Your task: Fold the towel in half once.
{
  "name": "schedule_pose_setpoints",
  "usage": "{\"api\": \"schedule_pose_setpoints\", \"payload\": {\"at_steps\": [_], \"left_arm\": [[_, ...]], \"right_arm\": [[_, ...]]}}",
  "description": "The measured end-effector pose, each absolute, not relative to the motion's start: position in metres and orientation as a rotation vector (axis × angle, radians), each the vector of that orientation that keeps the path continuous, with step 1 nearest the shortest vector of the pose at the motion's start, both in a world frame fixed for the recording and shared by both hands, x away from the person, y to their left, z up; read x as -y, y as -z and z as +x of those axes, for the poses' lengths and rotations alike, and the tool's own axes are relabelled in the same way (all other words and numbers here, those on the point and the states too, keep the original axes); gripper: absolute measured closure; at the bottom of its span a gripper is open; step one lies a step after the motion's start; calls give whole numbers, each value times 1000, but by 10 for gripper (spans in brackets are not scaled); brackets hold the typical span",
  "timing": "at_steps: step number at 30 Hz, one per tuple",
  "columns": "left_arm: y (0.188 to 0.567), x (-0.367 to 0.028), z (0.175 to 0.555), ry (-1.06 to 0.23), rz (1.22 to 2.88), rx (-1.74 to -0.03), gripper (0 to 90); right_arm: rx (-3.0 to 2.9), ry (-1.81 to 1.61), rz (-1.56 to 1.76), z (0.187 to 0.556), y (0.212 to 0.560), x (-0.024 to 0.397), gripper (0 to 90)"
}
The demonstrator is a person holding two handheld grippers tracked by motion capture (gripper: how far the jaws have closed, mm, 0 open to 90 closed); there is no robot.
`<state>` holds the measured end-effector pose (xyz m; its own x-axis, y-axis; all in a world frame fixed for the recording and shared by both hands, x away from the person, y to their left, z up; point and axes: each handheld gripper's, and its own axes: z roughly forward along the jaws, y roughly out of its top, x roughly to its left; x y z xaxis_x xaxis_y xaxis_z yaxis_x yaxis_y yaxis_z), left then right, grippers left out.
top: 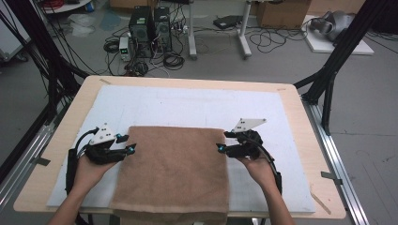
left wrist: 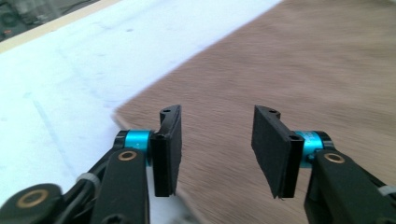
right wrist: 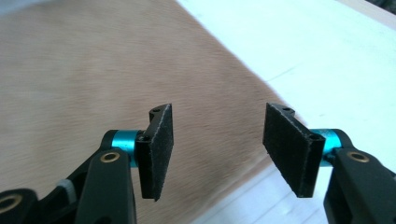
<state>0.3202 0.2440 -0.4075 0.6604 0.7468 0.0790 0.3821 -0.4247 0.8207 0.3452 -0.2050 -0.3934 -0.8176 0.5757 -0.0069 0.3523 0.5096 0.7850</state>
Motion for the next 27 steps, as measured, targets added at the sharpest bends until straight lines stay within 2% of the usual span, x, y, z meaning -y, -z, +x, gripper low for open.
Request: {"api": "schedule_pose_setpoints", "payload": {"at_steps": [3,7,12,15,18,19,22,24,27], "left_arm": [[418,-247,337,-551,2044,-950,451],[434,-250,355,-548,2029,-1046,425],[447,-252,368,-474,2025,-1101,423],[447,-253,370,-437,2032,-1079,465],[448,-251,370,-423,2021,-1070,539],[448,-250,370,-415,2022,-1062,576],[448,-246,371,-390,2015,-1038,751],[446,-242,370,-417,2027,-1034,805],[444,-241,373,-436,1994,-1065,826]], "right_arm": [[-2478,-1174,835,361,404,204,381],[-2476,-1136,911,376,419,205,360],[-2482,-1105,959,387,432,206,358],[-2509,-1078,967,391,440,203,372],[-2539,-1117,979,393,444,201,497],[-2544,-1122,968,393,444,200,567],[-2601,-1163,939,394,443,199,770],[-2611,-1159,919,393,442,198,820],[-2597,-1117,902,392,437,199,835]]}}
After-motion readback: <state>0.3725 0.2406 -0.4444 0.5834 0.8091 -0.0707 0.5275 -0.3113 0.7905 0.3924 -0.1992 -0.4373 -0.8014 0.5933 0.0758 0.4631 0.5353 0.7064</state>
